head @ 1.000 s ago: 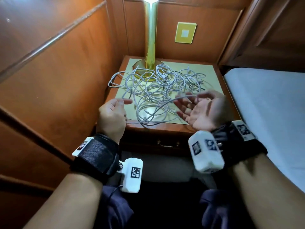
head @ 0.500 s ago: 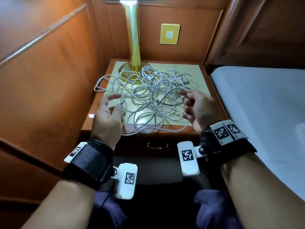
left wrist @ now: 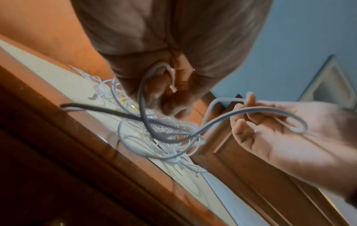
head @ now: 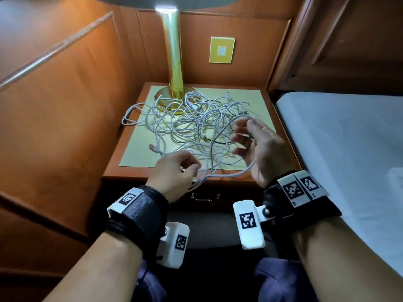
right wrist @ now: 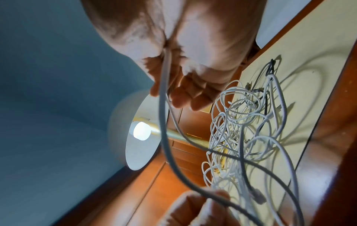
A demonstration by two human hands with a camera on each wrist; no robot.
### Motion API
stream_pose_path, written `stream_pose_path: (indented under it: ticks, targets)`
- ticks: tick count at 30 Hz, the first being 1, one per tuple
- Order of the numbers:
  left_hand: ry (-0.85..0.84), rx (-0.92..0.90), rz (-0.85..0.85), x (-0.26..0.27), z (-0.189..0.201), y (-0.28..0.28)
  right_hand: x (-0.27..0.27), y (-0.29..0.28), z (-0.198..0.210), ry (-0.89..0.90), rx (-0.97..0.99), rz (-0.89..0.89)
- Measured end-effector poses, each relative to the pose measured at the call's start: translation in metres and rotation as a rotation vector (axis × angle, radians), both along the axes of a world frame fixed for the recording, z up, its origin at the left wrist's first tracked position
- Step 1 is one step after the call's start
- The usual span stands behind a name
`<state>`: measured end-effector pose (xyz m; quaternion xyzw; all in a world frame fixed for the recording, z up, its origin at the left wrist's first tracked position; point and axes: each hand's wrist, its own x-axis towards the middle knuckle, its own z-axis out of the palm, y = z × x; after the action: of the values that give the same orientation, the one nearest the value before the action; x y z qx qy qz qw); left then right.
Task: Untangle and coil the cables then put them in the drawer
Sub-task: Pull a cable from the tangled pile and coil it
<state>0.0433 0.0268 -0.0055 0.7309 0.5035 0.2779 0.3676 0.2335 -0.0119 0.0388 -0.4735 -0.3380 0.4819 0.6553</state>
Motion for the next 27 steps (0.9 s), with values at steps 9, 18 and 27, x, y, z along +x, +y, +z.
stream_pose_path:
  ticks: [9, 18, 27]
  targets:
    - [0.039, -0.207, -0.014, 0.012, -0.006, -0.002, 0.013, 0.001, 0.007, 0.651, 0.051, -0.05]
    - [-0.077, -0.039, 0.219, 0.019, -0.005, 0.01, 0.023, -0.012, 0.0, -0.318, -0.216, -0.067]
    - [-0.25, 0.056, 0.291, 0.019, -0.002, 0.014, 0.009, -0.016, -0.021, -1.185, -0.436, 0.194]
